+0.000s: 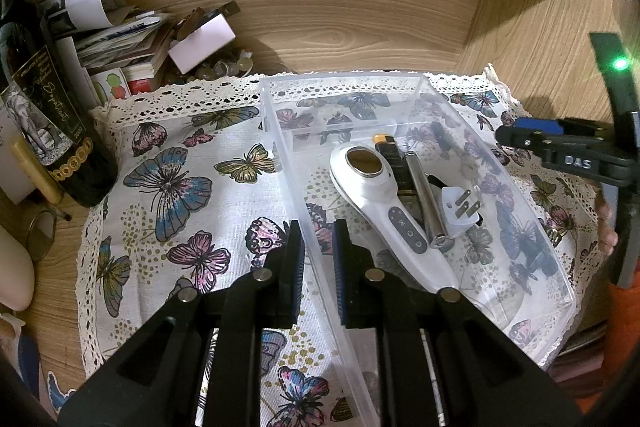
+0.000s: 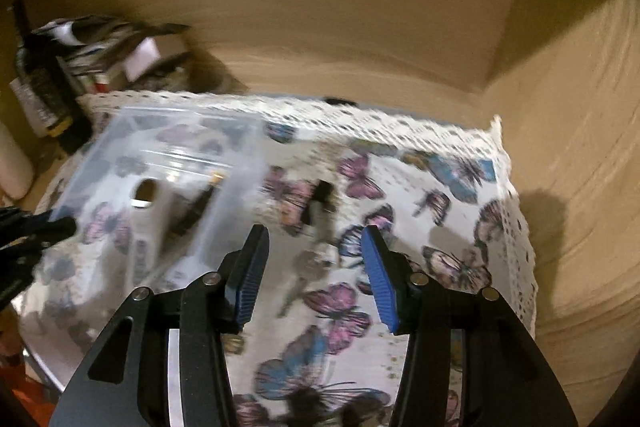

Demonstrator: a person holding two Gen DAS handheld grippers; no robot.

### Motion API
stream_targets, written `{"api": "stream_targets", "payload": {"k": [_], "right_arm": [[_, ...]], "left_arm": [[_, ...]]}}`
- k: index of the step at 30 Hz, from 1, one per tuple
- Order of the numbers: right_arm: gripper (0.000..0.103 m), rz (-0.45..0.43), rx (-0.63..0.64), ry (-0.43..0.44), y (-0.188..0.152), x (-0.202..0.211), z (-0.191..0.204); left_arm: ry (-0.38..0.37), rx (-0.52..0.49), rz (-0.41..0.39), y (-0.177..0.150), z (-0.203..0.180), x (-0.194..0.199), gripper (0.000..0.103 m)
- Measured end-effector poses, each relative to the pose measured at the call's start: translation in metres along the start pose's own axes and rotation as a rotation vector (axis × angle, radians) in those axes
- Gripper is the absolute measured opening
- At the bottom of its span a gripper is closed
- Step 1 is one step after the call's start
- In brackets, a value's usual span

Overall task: Organize rigid objects
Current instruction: 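Grasp the key ring with keys using the right tool, then carry the keys into the clear box and open the right tool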

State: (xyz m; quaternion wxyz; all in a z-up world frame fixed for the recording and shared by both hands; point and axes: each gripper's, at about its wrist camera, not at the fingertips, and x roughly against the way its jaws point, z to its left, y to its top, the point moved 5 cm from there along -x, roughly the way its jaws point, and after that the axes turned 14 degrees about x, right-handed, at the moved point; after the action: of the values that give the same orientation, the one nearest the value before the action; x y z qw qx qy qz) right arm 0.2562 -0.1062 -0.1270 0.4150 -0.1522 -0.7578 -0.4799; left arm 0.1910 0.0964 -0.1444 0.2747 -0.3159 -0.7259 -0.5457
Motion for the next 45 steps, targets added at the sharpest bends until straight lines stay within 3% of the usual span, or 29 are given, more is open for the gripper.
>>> {"api": "stream_targets", "payload": {"k": [6,18,23,26,33,45], "right_arm": [[0.045,0.065,-0.061,0.020,-0.016,-0.025,-0.017],[0.045,0.164,0.009,0.085,-0.026,-0.064,0.014],[0.039,0.141,0.032,0.058,-0.023,-0.066,0.021],[0.023,0.130,0.035,0.052,-0.018,-0.068,0.024],[0.023,0.105,0.016,0.044,-0.015,-0.065,0.013],[0.023,-0.035,0.002,-0.020,-0.014,0.002,0.005]], "left_arm": [[0.001,-0.001,0.000,0.000,0.000,0.000,0.013],[0.000,-0.002,0.000,-0.001,-0.001,0.000,0.013],[-0.002,-0.001,-0.002,-0.001,-0.001,0.000,0.013],[-0.003,0.001,-0.001,-0.001,-0.001,0.000,0.013],[-0.003,0.000,-0.001,-0.001,-0.001,0.000,0.013],[-0.006,0.003,-0.001,-0.001,0.000,0.001,0.013]]}}
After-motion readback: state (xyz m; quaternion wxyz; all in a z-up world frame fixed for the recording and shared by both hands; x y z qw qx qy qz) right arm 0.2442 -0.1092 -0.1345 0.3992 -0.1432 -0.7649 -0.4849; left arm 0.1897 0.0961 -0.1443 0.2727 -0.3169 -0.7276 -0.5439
